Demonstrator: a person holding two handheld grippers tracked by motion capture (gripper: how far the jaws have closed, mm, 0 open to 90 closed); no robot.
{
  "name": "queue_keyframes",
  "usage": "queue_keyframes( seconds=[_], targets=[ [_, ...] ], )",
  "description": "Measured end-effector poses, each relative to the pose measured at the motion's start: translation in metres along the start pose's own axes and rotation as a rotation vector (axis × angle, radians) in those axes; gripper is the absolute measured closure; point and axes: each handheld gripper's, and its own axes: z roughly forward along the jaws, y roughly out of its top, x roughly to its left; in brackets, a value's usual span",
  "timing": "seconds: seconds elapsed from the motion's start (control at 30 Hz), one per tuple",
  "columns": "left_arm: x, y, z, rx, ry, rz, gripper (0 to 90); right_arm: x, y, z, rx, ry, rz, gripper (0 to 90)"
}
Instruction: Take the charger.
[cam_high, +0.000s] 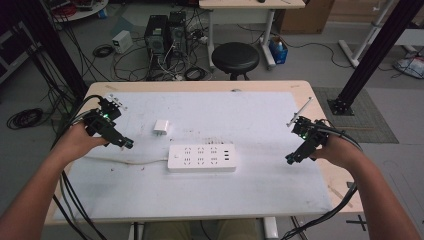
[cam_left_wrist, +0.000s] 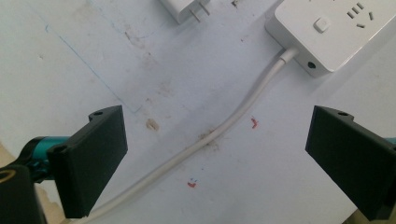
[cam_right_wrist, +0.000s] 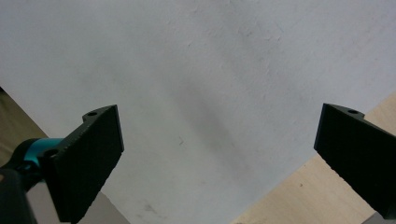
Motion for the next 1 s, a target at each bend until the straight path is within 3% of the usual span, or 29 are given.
queue_keyframes(
  seconds=[0.27,0.4,0.53,0.57,0.6,0.8,1.0],
  targets=[
    [0.006,0.004,0.001,-0.026,0.014,-0.062,5.4,-0.003,0.001,0.0,-0.009,-0.002,0.009,0.7],
    [0.01,0.009,0.001,-0.069,0.022,-0.109,5.4,-0.006,0.004,0.004,0.004,-0.006,0.002,0.7],
    [0.009,0.013,0.003,-0.083,0.026,-0.131,5.4,-0.006,0.007,0.005,-0.004,-0.002,0.007,0.7],
    [0.009,0.015,0.005,-0.075,0.025,-0.151,5.4,-0.006,0.008,0.005,-0.005,0.0,0.008,0.7],
    [0.011,0.019,0.009,-0.065,0.013,-0.22,5.4,-0.007,0.009,0.005,-0.002,-0.006,0.001,0.7],
    [0.012,0.032,0.021,-0.098,0.014,-0.278,5.4,-0.008,0.008,0.008,-0.006,-0.003,0.017,0.7],
    [0.01,0.057,0.047,-0.112,0.021,-0.322,5.4,-0.01,0.006,0.011,-0.012,-0.001,0.018,0.7]
  ],
)
